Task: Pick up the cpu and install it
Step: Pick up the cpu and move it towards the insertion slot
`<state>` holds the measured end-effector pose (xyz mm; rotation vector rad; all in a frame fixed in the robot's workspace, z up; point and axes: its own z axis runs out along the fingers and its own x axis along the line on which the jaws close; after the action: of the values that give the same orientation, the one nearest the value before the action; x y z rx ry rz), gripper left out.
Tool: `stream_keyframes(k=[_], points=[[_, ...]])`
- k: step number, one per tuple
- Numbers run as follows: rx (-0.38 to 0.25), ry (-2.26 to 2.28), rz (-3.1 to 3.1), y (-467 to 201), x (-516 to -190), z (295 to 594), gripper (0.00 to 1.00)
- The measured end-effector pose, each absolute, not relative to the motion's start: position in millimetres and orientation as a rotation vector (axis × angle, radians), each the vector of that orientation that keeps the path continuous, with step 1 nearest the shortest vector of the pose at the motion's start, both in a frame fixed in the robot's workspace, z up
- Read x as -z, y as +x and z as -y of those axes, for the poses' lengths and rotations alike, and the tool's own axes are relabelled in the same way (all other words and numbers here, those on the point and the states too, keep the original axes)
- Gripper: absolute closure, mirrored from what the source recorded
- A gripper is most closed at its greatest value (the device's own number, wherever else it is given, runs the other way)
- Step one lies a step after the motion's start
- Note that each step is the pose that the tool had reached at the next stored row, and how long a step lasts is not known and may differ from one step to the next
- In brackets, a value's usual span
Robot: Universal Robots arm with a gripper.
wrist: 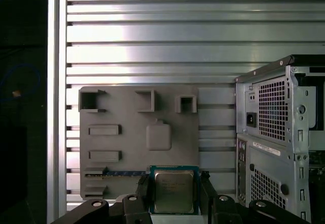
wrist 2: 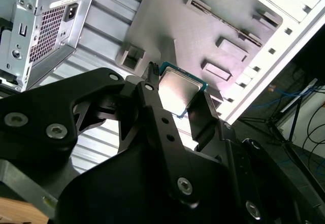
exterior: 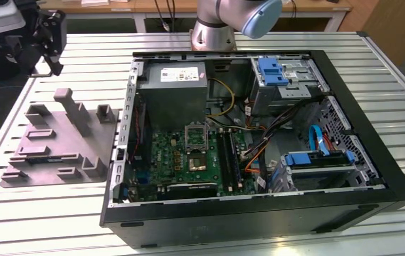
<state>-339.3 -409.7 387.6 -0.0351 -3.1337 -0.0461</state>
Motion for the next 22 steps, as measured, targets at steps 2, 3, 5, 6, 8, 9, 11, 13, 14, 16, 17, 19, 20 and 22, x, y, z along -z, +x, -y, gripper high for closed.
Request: stream_keyframes(k=[2,3,5,6,8,9,11,13,14,16,17,19,20,22], points=[[0.046,-0.035,3.134,-338.3,-387.5,409.7,0.53],[0.046,-0.035,3.134,-337.9,-387.5,409.7,0.53],[0.046,-0.035,3.134,-337.2,-387.6,409.7,0.53],[0.046,-0.035,3.134,-336.9,-387.6,409.7,0.53],[0.046,-0.035,3.134,-336.3,-387.6,409.7,0.53],[0.046,-0.035,3.134,-335.9,-387.6,409.7,0.53],[0.046,-0.035,3.134,-335.1,-387.5,409.7,0.53],[0.046,-0.035,3.134,-334.5,-387.5,409.7,0.53],[0.046,-0.035,3.134,-334.5,-387.6,409.7,0.53],[0.046,-0.035,3.134,-334.3,-387.6,409.7,0.53],[0.046,-0.035,3.134,-334.3,-387.6,409.7,0.53],[0.046,-0.035,3.134,-334.3,-387.6,409.7,0.53],[0.046,-0.035,3.134,-334.3,-387.6,409.7,0.53],[0.046,-0.035,3.134,-334.1,-387.6,409.7,0.53]])
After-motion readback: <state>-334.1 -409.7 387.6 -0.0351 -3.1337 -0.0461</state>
